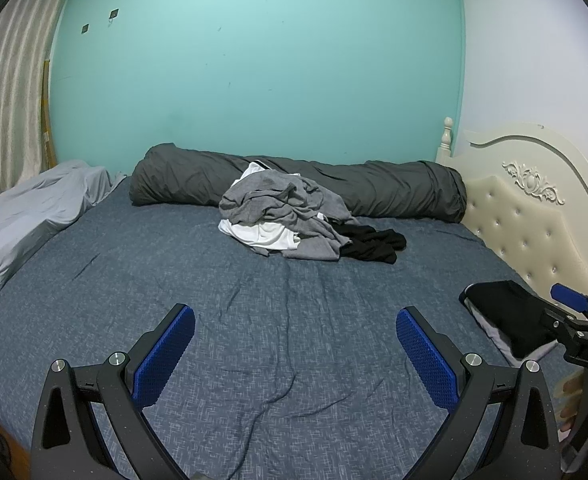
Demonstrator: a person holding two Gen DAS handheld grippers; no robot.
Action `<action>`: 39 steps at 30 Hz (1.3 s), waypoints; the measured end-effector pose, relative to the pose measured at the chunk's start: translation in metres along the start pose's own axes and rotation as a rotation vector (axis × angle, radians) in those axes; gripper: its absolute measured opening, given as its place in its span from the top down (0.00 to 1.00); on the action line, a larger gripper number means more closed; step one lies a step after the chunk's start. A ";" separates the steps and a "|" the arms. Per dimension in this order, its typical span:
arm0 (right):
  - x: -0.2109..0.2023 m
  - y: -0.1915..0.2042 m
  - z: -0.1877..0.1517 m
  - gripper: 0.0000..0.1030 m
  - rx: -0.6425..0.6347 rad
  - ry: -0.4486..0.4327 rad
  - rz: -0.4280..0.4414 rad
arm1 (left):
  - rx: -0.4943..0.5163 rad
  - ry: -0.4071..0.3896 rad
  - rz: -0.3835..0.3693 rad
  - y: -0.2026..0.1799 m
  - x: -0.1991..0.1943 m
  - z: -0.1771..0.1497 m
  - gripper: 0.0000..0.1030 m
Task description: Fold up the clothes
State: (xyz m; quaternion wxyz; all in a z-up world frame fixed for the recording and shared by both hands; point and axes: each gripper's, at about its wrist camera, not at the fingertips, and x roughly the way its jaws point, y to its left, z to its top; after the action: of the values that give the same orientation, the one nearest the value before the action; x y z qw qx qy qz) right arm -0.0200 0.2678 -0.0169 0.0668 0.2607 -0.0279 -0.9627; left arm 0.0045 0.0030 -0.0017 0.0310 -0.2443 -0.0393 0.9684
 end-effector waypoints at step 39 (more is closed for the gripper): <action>0.256 -0.020 0.029 0.00 -0.025 0.139 0.077 | -0.181 0.098 0.046 0.078 0.247 0.021 0.00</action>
State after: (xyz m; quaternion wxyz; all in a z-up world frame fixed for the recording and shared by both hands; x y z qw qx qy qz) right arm -0.2561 0.2510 -0.1218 0.1089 0.3248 -0.0211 -0.9392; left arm -0.2254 -0.0565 -0.1064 -0.0114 -0.2940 -0.1196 0.9482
